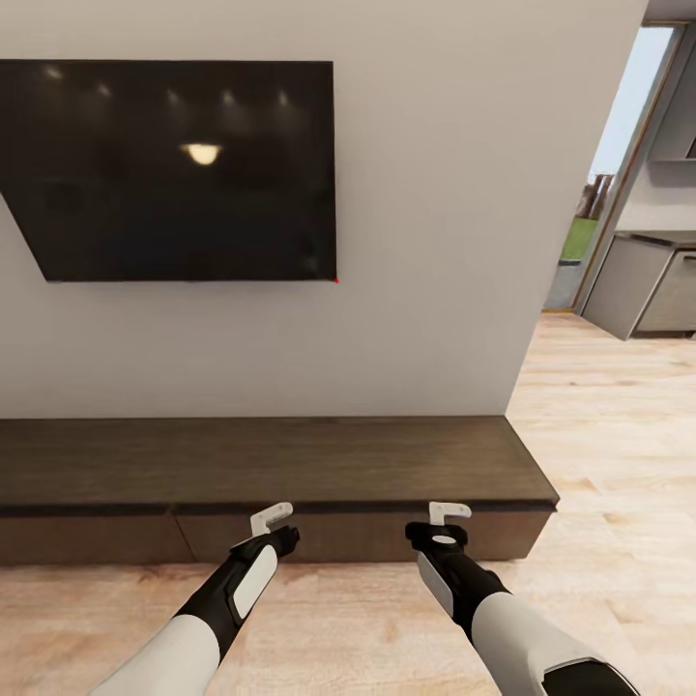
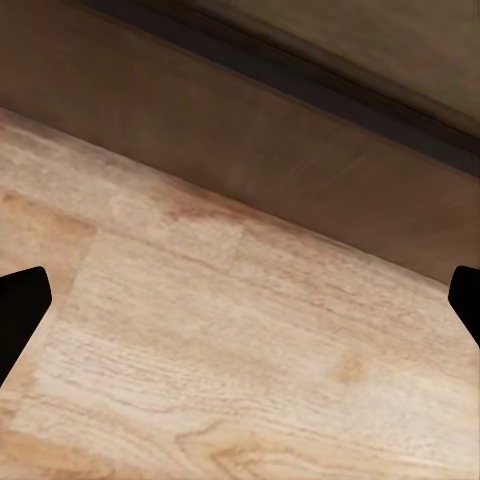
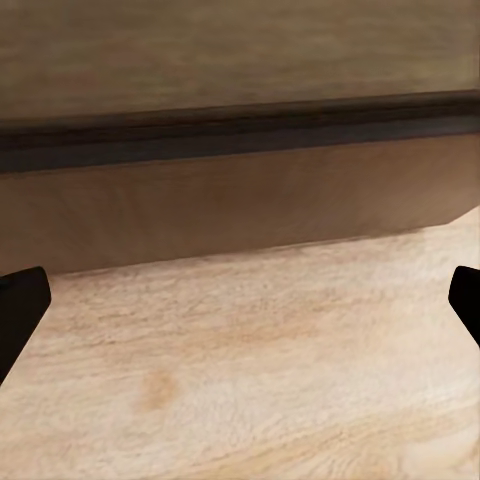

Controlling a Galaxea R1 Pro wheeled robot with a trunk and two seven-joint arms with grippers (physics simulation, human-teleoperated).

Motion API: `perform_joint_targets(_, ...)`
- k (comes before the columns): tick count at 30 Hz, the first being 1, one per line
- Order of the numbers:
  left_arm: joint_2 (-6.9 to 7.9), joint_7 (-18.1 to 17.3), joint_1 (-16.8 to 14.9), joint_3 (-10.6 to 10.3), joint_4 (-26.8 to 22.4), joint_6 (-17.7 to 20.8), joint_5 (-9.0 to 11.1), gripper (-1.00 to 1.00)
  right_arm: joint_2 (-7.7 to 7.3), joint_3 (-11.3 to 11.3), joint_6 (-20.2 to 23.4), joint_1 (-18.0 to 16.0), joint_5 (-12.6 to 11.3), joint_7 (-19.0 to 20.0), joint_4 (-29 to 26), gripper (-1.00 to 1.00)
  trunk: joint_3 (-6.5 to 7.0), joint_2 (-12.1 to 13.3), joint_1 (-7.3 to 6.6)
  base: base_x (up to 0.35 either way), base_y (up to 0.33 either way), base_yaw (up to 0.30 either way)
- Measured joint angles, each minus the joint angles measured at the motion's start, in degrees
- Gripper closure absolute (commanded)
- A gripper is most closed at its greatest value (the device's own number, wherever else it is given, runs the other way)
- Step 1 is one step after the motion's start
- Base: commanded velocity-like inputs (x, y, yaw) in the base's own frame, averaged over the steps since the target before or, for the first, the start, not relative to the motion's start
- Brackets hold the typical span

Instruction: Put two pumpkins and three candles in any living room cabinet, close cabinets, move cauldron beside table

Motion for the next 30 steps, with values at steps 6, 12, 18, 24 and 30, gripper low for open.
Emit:
perform_joint_targets(6, 0.0, 0.0, 0.0, -0.02, 0.0, 0.0, 0.0, -1.0, 0.04, 0.1, -0.05, 0.0, 0.29, -2.67, -0.04, -1.0, -1.08, -2.41, 1.32, 0.0, 0.0, 0.0)
perform_joint_targets(12, 0.0, 0.0, 0.0, -0.06, 0.0, 0.0, 0.0, -1.0, 0.08, 0.16, -0.09, 0.0, 1.07, -6.05, -0.04, -1.0, -2.15, -4.81, 2.64, 0.0, 0.0, 0.0)
perform_joint_targets(18, -0.08, 0.0, 0.0, -0.21, 0.86, 0.0, -0.08, -1.0, 0.07, 0.12, -0.1, 0.0, 1.31, -6.82, -0.1, -1.0, -3.23, -7.22, 3.95, 0.0, 0.0, 0.0)
perform_joint_targets(24, -0.09, -0.32, 0.0, -0.24, 1.26, -0.01, -0.09, -1.0, 0.09, 0.12, -0.09, 0.0, 1.4, -6.88, -0.11, -1.0, -4.31, -9.63, 5.27, 0.0, 0.0, 0.0)
perform_joint_targets(30, -0.09, -1.32, 0.0, -0.24, 1.31, 0.0, -0.1, -1.0, 0.09, 0.16, -0.09, 0.0, 1.42, -6.89, -0.05, -1.0, -5.39, -12.03, 6.59, 0.0, 0.0, 0.0)
